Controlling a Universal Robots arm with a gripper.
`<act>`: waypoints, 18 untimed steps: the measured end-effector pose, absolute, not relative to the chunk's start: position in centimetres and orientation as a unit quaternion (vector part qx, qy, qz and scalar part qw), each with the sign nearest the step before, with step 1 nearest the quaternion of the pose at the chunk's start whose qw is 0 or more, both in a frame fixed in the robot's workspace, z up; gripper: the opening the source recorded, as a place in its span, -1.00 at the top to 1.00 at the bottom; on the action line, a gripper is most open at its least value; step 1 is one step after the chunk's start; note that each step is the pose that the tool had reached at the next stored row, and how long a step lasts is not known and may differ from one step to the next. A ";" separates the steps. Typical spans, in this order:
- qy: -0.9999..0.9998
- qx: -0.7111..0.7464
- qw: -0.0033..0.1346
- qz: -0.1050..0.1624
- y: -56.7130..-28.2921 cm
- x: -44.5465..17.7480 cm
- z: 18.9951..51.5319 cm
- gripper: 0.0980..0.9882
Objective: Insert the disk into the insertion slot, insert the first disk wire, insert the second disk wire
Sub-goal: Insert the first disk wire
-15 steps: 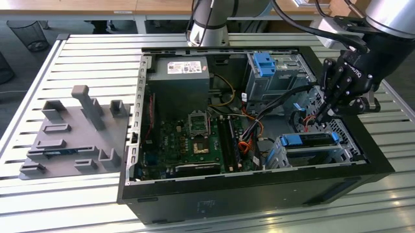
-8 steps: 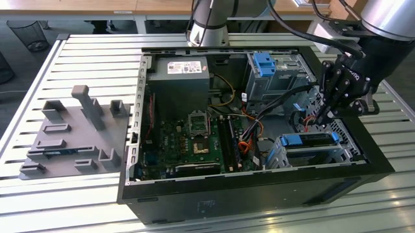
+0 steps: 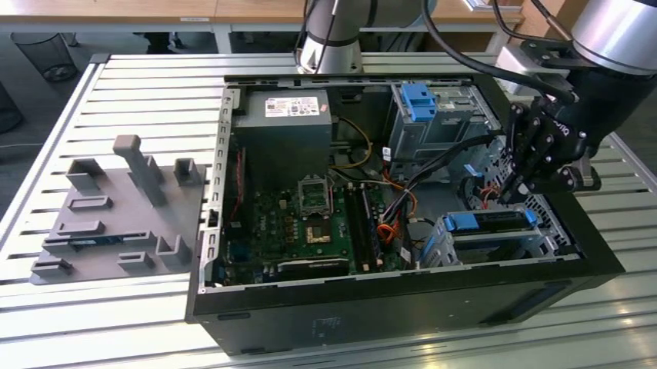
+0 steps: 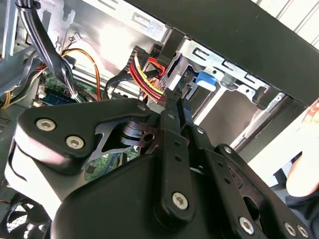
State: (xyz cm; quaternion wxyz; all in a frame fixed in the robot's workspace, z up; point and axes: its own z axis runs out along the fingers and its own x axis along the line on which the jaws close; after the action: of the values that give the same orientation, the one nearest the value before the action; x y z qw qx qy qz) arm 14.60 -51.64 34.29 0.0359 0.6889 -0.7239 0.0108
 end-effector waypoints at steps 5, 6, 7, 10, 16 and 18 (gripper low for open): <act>-0.723 0.690 0.033 0.010 -52.2 14.5 34.0 0.85; -0.723 0.690 0.033 0.010 -52.3 14.5 34.0 0.85; -0.721 0.692 0.033 0.010 -52.3 14.5 33.9 0.85; -0.716 0.697 0.033 0.011 -52.5 14.5 33.8 0.85; -0.710 0.703 0.029 0.014 -52.7 14.3 33.8 0.85; -0.710 0.704 0.028 0.014 -52.7 14.2 33.8 0.85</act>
State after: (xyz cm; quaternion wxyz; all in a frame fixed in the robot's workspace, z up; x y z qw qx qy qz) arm 14.18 -52.72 33.75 0.0284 0.7036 -0.7099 0.0143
